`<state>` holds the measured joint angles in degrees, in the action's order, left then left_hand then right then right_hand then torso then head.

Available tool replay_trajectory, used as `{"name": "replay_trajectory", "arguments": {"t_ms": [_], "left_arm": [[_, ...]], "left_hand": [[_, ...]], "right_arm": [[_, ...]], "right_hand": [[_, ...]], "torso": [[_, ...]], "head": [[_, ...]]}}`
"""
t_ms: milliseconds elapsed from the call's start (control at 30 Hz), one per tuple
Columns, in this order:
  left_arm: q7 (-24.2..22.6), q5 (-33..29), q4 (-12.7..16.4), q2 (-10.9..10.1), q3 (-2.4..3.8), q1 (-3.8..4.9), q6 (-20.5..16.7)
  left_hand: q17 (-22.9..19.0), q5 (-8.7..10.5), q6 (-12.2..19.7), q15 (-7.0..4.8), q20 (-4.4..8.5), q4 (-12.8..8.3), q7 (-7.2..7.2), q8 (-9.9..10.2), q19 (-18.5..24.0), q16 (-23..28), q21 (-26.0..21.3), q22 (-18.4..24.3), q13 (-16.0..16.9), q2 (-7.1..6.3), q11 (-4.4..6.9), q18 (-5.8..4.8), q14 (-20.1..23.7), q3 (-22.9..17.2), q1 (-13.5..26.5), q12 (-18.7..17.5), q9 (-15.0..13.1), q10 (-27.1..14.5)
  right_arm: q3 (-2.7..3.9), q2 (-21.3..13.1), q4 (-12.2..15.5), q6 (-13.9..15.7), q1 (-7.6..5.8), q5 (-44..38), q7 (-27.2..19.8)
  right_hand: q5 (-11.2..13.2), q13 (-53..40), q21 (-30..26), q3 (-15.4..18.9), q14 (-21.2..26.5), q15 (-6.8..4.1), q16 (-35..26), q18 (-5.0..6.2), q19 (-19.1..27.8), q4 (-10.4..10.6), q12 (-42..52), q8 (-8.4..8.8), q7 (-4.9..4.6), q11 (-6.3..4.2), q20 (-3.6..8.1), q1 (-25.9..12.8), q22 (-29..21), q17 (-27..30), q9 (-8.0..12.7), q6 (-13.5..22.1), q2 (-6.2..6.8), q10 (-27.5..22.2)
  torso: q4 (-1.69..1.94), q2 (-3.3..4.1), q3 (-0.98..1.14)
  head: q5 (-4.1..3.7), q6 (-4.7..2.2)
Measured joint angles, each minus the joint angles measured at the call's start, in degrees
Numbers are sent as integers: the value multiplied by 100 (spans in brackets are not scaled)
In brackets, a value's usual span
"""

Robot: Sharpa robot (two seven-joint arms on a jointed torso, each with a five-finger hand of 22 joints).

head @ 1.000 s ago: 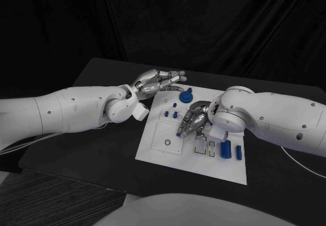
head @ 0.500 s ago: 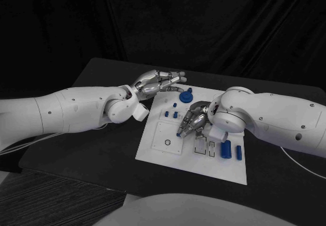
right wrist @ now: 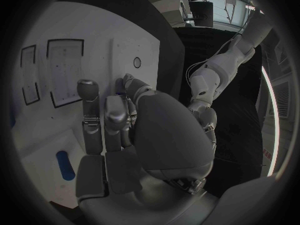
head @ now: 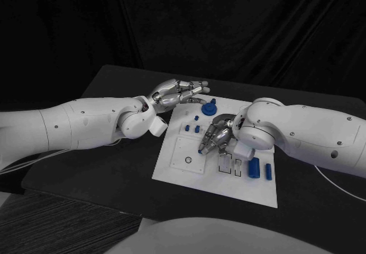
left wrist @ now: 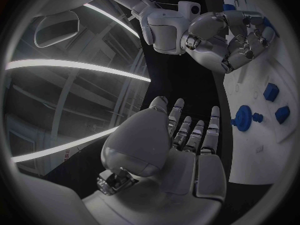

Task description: Assemble the parts on the task board

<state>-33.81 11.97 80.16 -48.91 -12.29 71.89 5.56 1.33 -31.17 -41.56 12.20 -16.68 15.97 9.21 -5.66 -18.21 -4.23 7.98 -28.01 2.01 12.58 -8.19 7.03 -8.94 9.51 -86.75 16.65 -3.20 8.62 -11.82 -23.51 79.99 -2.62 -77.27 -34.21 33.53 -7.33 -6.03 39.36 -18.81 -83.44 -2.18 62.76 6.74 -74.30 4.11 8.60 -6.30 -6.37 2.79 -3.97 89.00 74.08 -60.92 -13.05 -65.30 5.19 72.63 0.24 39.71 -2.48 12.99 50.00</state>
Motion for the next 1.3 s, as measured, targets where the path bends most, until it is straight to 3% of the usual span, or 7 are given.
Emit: {"name": "replay_trajectory", "arguments": {"t_ms": [500,667,700,767,800,1300], "left_arm": [[19,0,6,-2,0,-7,4],[26,0,6,-2,0,-12,6],[28,0,6,-2,0,-12,7],[32,0,6,-1,0,-13,9],[34,0,6,-1,0,-13,10],[67,0,1,-1,0,-28,40]], "left_hand": [[0,0,0,1,0,0,0,0,0,-65,1,0,0,0,0,0,-1,0,0,0,0,0],[0,0,0,4,0,0,0,0,0,-65,1,0,0,0,0,0,-4,0,0,0,0,0],[0,0,0,19,0,0,0,0,-1,-65,1,0,0,0,0,0,-19,0,0,0,0,0],[1,0,0,21,0,0,0,0,-1,-65,1,0,0,0,0,0,-20,0,0,0,0,0],[1,0,0,21,0,0,0,0,-1,-65,1,0,0,0,0,0,-21,0,0,0,0,0],[2,0,0,51,0,2,0,0,-1,-66,1,0,0,0,0,0,-51,-2,0,0,0,1]], "right_arm": [[4,6,20,94,19,-38,-13],[6,9,28,137,21,-47,-21],[6,9,30,143,22,-48,-22],[8,10,33,161,22,-50,-27],[8,11,33,169,23,-53,-27],[1,6,72,274,45,-114,-68]], "right_hand": [[1,-1,-132,0,21,19,-70,0,3,0,0,27,5,9,2,-29,0,81,-7,49,-30,7],[1,-3,-132,0,22,20,-71,0,3,0,1,67,-50,18,1,-30,0,99,-14,196,-30,16],[2,-10,-220,0,41,0,-153,1,19,0,4,115,1,17,17,-45,0,186,-13,255,-45,16],[3,-14,-287,0,73,-32,-203,1,22,0,4,116,10,11,20,-127,0,240,-11,543,-126,19],[3,-18,-331,0,71,-31,-204,1,22,0,3,116,24,-61,20,-174,0,258,-11,616,-174,-45],[3,-56,-332,0,101,-62,-270,1,51,0,5,116,64,-64,49,-188,0,349,-12,656,-188,-45]], "torso": [[2,-2,-1],[2,-2,-1],[2,-2,-1],[2,-3,-1],[2,-3,-1],[2,-3,1]], "head": [[4,0],[5,0],[5,0],[6,0],[6,0],[8,0]]}}
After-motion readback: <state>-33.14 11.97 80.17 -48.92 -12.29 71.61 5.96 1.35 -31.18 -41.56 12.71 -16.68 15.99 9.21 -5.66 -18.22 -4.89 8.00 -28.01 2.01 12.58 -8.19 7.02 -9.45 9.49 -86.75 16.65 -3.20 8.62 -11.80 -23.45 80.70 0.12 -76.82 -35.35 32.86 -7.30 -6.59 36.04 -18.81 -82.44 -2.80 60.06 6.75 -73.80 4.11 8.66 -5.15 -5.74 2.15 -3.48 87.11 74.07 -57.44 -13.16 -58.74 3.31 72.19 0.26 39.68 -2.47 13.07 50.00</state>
